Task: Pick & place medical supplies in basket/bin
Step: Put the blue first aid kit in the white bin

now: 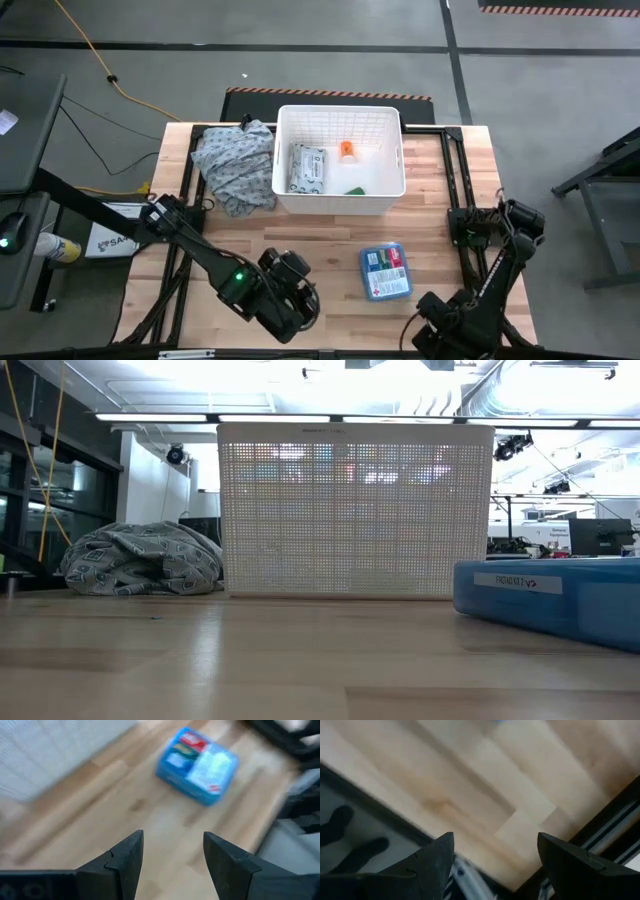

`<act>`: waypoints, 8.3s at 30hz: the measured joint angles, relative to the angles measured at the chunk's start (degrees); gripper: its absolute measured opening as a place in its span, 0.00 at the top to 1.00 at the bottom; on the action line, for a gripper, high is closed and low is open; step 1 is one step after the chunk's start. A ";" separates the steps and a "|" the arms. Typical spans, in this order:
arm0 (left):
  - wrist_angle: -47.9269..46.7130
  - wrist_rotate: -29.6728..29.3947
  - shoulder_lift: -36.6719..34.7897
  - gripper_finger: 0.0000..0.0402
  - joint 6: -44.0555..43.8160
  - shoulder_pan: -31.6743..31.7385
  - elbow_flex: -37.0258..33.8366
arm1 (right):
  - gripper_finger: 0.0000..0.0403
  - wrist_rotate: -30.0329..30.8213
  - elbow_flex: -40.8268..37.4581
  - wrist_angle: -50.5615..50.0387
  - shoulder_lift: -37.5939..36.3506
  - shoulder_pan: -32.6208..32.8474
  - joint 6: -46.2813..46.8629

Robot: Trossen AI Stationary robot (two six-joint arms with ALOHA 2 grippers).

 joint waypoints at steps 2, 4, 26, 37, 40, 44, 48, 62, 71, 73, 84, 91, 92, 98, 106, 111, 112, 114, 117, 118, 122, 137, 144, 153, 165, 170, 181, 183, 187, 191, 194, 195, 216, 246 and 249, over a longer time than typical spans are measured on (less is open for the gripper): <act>-2.58 -0.14 0.18 0.41 1.67 0.44 -0.10 | 0.31 -1.07 0.00 0.87 0.00 0.42 1.48; -4.11 -0.30 0.41 0.41 3.42 1.26 0.05 | 0.31 -2.47 0.00 0.99 0.27 0.54 2.61; -5.82 -2.23 1.49 0.41 8.61 2.27 -11.54 | 0.31 -8.99 0.00 1.76 4.81 -4.15 6.16; 5.24 -0.54 1.51 0.41 10.43 4.37 -19.72 | 0.31 -11.76 0.00 -3.49 4.81 -4.89 8.70; 10.82 2.11 1.53 0.41 13.98 5.39 -21.19 | 0.31 -12.45 0.00 -6.02 4.81 -5.18 9.06; 17.62 4.43 1.53 0.41 18.84 6.39 -22.13 | 0.31 -12.69 0.00 -8.78 4.81 -5.20 9.12; 24.12 6.81 1.53 0.41 23.01 7.80 -23.19 | 0.31 -13.51 0.00 -11.72 4.81 -5.20 9.86; 37.45 16.29 1.53 0.41 27.00 12.21 -29.24 | 0.31 -13.72 0.00 -15.88 4.81 -5.20 11.25; 37.41 17.54 1.51 0.41 26.59 12.92 -31.09 | 0.31 -10.20 0.00 -15.37 4.74 -7.22 11.44; 37.62 17.71 1.51 0.41 26.58 12.80 -31.09 | 0.31 -8.90 0.00 -15.50 4.28 -7.98 11.02; 37.07 17.77 1.51 0.41 26.60 12.76 -31.09 | 0.31 -1.84 0.01 -17.79 -0.08 -10.05 8.41; 37.29 17.90 1.51 0.41 26.97 12.76 -31.09 | 0.31 1.36 0.02 -17.26 -1.01 -11.54 6.53; 37.40 17.92 1.51 0.41 26.99 12.76 -31.09 | 0.31 2.83 0.02 -16.59 -1.01 -12.01 5.67; 37.40 18.39 1.51 0.41 26.99 12.76 -31.09 | 0.31 7.83 0.02 -12.53 -1.01 -15.13 0.22; 37.18 19.26 1.51 0.41 27.02 12.76 -31.07 | 0.31 9.23 0.02 -8.70 -1.01 -15.91 -4.74; 37.20 19.24 1.51 0.41 27.02 12.76 -31.07 | 0.31 8.99 0.02 -9.00 -1.01 -15.87 -6.61; 37.20 19.24 1.51 0.41 27.02 12.76 -31.07 | 0.31 8.95 0.02 -9.01 -1.01 -15.87 -7.54; 37.23 19.24 1.51 0.41 27.02 12.76 -31.07 | 0.31 8.55 0.02 -8.83 -1.01 -15.98 -8.88; 37.25 19.24 1.51 0.41 27.02 12.76 -31.07 | 0.31 8.55 0.02 -8.87 -1.01 -16.08 -9.30; 37.25 19.30 1.51 0.41 27.02 12.76 -31.07 | 0.31 8.60 0.02 -8.86 -1.01 -16.07 -9.30; 37.31 19.65 1.51 0.41 27.02 12.76 -31.07 | 0.31 8.58 0.00 -8.74 -1.01 -16.07 -9.43; 37.25 19.72 1.51 0.41 27.02 12.76 -31.05 | 0.28 7.33 0.02 -8.41 -1.01 -17.06 -9.40; 37.16 19.74 1.51 0.41 27.02 12.76 -31.05 | 0.16 7.20 0.02 -7.00 -1.01 -17.20 -10.60; 37.56 21.18 1.51 0.41 27.00 12.76 -31.05 | 0.04 6.76 0.02 -7.10 -1.01 -17.20 -12.41; 48.27 27.59 1.51 0.41 33.74 12.76 -31.05 | 0.08 1.34 0.02 -6.13 -1.00 -17.16 -16.10; 52.57 29.59 1.49 0.41 34.70 12.79 -31.03 | 0.08 -0.32 0.02 -5.13 -0.99 -17.16 -15.72; 55.21 30.27 1.49 0.41 36.04 14.22 -31.00 | 0.08 -1.85 0.02 -4.20 -0.98 -17.16 -13.76; 55.18 30.25 1.49 0.41 36.02 14.95 -31.00 | 0.08 -1.55 0.02 -4.33 -0.98 -17.16 -12.46; 55.15 30.27 1.49 0.41 36.02 16.30 -31.00 | 0.09 -1.46 0.00 -4.41 -0.98 -17.16 -11.98; 55.65 31.07 2.44 0.41 35.57 17.54 -30.87 | 0.09 -1.46 0.02 -5.38 -0.98 -17.16 -11.96; 56.63 33.88 4.58 0.41 34.20 18.19 -30.94 | 0.09 -1.43 0.02 -6.07 -0.98 -17.15 -11.98; 57.49 35.03 5.39 0.41 34.04 18.40 -30.94 | 0.09 -1.43 0.02 -6.31 -0.98 -17.14 -11.98; 67.68 43.63 10.12 0.41 34.31 19.15 -31.03 | 0.10 2.43 0.02 -6.00 -0.96 -15.56 -11.92; 65.42 41.30 10.15 0.41 34.08 19.17 -31.05 | 0.13 5.94 0.02 -6.45 -0.96 -16.26 -9.80; 65.42 41.05 10.15 0.41 34.10 19.17 -31.05 | 0.17 5.86 0.02 -6.72 -0.96 -16.26 -9.19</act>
